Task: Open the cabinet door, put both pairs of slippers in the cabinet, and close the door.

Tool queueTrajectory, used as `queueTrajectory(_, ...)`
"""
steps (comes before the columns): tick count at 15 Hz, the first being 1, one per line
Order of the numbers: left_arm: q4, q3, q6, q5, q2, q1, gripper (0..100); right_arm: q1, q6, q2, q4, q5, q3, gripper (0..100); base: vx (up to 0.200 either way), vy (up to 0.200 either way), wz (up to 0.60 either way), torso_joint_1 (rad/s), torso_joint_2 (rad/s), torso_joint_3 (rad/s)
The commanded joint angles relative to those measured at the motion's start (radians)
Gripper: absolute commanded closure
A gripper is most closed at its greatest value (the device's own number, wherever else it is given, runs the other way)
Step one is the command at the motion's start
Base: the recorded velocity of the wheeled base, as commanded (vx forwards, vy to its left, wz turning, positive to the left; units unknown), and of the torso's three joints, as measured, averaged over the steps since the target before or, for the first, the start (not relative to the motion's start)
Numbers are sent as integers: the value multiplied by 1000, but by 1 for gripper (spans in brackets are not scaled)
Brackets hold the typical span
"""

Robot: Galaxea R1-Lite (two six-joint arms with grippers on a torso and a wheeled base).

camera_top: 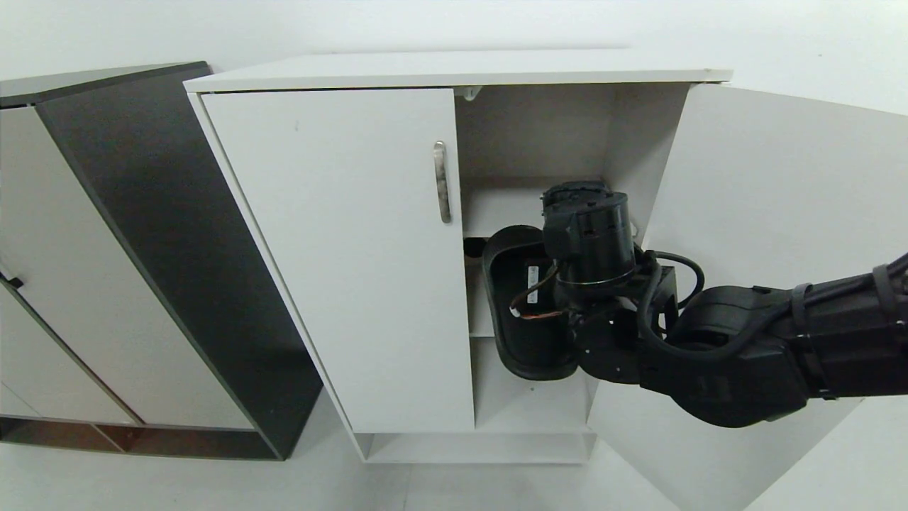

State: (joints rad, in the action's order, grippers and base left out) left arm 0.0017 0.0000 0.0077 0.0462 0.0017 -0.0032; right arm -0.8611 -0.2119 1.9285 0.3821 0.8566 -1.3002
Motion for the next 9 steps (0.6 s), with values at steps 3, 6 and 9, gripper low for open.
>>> queueTrajectory(3,0,0,0,0,0,0,100,10,-1,1,1,-1,1,100,0,0,0,0,0,0)
queueTrajectory(6,0,0,2,0,0,0,100,11,-1,1,1,-4,-5,100,200,0,0,-1,1,4)
queueTrajectory(9,0,0,2,1,0,0,100,13,0,1,1,-4,-13,100,200,0,0,-4,-2,2)
